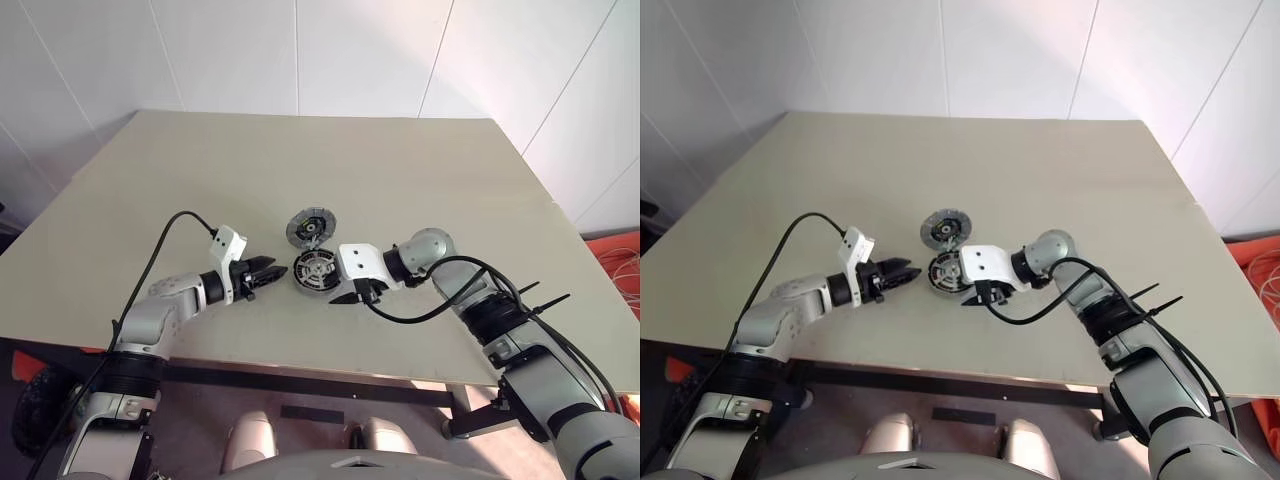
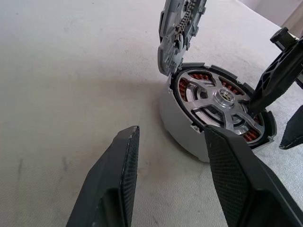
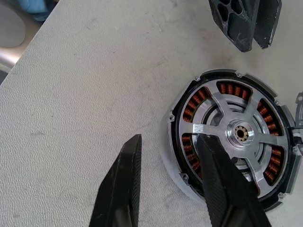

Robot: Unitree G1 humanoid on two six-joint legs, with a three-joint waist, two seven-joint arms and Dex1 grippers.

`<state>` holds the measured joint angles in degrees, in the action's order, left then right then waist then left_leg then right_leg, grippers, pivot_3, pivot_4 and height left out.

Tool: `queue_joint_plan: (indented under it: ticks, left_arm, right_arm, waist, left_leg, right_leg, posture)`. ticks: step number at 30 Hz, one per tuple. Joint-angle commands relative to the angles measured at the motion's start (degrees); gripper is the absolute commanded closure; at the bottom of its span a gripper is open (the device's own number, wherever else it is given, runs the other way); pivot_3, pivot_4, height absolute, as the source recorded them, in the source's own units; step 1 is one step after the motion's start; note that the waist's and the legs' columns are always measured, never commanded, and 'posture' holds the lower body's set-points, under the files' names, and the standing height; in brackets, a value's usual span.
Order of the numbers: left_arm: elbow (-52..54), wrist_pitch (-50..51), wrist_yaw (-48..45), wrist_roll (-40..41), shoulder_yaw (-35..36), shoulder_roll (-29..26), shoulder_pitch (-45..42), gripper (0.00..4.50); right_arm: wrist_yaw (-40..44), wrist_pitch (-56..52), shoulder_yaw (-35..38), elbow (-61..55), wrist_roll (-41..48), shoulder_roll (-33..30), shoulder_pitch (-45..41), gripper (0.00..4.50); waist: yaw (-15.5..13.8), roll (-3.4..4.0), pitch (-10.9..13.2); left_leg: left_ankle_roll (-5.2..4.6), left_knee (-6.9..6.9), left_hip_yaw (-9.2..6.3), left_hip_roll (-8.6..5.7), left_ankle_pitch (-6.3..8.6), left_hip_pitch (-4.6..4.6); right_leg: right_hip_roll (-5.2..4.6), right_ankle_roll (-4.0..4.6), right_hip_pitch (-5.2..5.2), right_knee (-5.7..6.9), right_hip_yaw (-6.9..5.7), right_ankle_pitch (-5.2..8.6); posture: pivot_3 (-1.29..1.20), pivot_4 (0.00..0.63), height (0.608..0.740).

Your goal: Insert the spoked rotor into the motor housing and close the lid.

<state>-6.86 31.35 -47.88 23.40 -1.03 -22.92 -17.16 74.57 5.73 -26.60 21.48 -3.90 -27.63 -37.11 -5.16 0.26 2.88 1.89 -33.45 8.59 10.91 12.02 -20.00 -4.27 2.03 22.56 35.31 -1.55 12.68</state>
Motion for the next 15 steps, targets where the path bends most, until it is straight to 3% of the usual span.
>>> queue_joint_plan:
  ticks: [1,4,15]
  left_arm:
    - [1.65,-1.37,0.26,0.45,1.34,-0.16,-0.37,2.2]
    - [1.94,-1.46,0.6,0.51,1.22,0.13,-0.03,2.2]
    - [2.43,-1.48,1.17,0.47,1.03,0.82,0.56,2.2]
  right_arm:
    - [-0.1,0.22,0.45,-1.23,-0.11,0.1,-0.38,3.46]
    - [-0.22,-0.16,0.64,-1.65,0.14,0.11,-0.29,4.46]
    - [-1.08,0.21,1.17,-2.18,-0.35,-0.45,-0.55,4.49]
  waist:
    - [-0.01,0.0,0.0]
    - [-0.02,0.0,0.0]
    - [0.11,-0.01,0.01]
  left_leg:
    - [0.0,0.0,0.0,0.0,0.0,0.0]
    - [-0.01,0.0,0.0,0.0,0.0,-0.01]
    - [0.0,0.0,0.0,0.0,0.0,-0.01]
  right_leg:
    - [0.0,0.0,0.0,0.0,0.0,0.0]
    - [0.0,0.0,0.01,0.0,0.0,0.0]
    - [0.0,0.0,0.03,0.0,0.0,0.0]
  posture:
    - [0.0,0.0,0.74]
    - [0.0,0.0,0.74]
    - [0.0,0.0,0.74]
